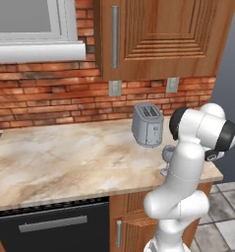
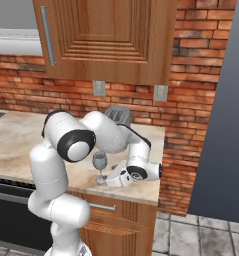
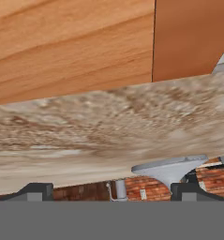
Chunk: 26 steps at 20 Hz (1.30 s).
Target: Retrieve the wine glasses from the counter and place one next to each plate.
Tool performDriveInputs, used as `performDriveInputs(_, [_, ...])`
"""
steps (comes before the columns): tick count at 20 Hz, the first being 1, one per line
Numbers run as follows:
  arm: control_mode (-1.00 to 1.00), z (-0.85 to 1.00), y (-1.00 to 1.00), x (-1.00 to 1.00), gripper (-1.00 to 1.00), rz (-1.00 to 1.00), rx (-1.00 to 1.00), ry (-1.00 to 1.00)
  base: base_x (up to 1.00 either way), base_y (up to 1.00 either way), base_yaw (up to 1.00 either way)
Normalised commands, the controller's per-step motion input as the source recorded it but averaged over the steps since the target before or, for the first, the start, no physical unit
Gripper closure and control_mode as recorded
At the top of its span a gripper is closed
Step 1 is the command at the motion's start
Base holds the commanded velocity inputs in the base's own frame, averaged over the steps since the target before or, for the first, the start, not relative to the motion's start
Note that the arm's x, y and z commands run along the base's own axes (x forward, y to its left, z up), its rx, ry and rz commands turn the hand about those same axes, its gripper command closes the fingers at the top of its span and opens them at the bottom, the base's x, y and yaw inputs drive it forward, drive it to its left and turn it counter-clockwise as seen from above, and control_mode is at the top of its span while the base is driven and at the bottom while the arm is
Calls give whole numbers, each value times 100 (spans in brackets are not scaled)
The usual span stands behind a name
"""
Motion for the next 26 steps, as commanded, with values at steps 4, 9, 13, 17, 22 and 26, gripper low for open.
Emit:
performDriveInputs(4, [-100, -2, 4, 14, -100, 0, 0, 14, 0, 0, 0])
performDriveInputs(9, [-100, -4, 17, 8, -100, 0, 0, 13, 0, 0, 0])
performDriveInputs(13, [-100, -10, 27, 6, -100, 0, 0, 9, 0, 0, 0])
performDriveInputs(17, [-100, -18, 28, -1, -100, 0, 0, 3, 0, 0, 0])
performDriveInputs(22, [-100, -23, 26, -3, -100, 0, 0, 1, 0, 0, 0])
performDriveInputs(26, [-100, -22, 9, -14, -100, 0, 0, 0, 0, 0, 0])
